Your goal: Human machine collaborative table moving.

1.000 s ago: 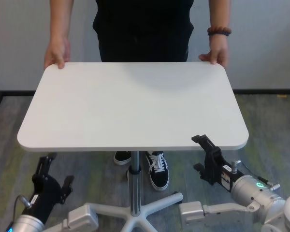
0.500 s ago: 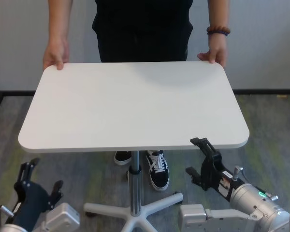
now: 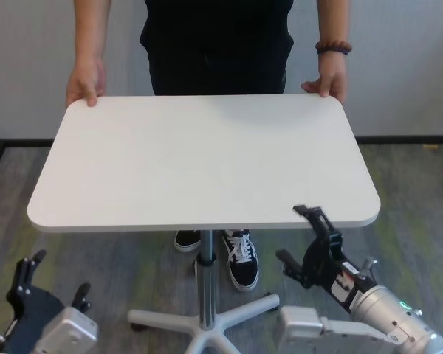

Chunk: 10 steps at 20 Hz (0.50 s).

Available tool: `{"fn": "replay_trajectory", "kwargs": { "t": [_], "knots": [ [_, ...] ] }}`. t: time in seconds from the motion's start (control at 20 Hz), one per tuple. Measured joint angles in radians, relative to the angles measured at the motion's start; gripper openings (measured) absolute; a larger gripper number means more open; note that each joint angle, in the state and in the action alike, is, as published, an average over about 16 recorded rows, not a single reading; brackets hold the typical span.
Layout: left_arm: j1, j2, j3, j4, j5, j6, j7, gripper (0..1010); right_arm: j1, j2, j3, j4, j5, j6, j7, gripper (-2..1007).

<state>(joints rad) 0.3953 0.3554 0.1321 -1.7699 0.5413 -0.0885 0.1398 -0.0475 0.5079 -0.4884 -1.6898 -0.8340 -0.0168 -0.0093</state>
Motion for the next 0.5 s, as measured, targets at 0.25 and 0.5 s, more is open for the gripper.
{"fn": "replay_trajectory", "kwargs": {
  "t": [0.25, 0.5],
  "knots": [
    [0.037, -0.008, -0.028, -0.051, -0.068, -0.014, -0.046, 1000, -0.043, -0.035, 0.032, -0.015, 0.063, -0.043, -0.048, 1001],
    [0.07, -0.013, -0.048, -0.102, -0.119, -0.025, -0.085, 1000, -0.076, -0.068, 0.056, -0.025, 0.116, -0.088, -0.083, 1001]
  ]
}}
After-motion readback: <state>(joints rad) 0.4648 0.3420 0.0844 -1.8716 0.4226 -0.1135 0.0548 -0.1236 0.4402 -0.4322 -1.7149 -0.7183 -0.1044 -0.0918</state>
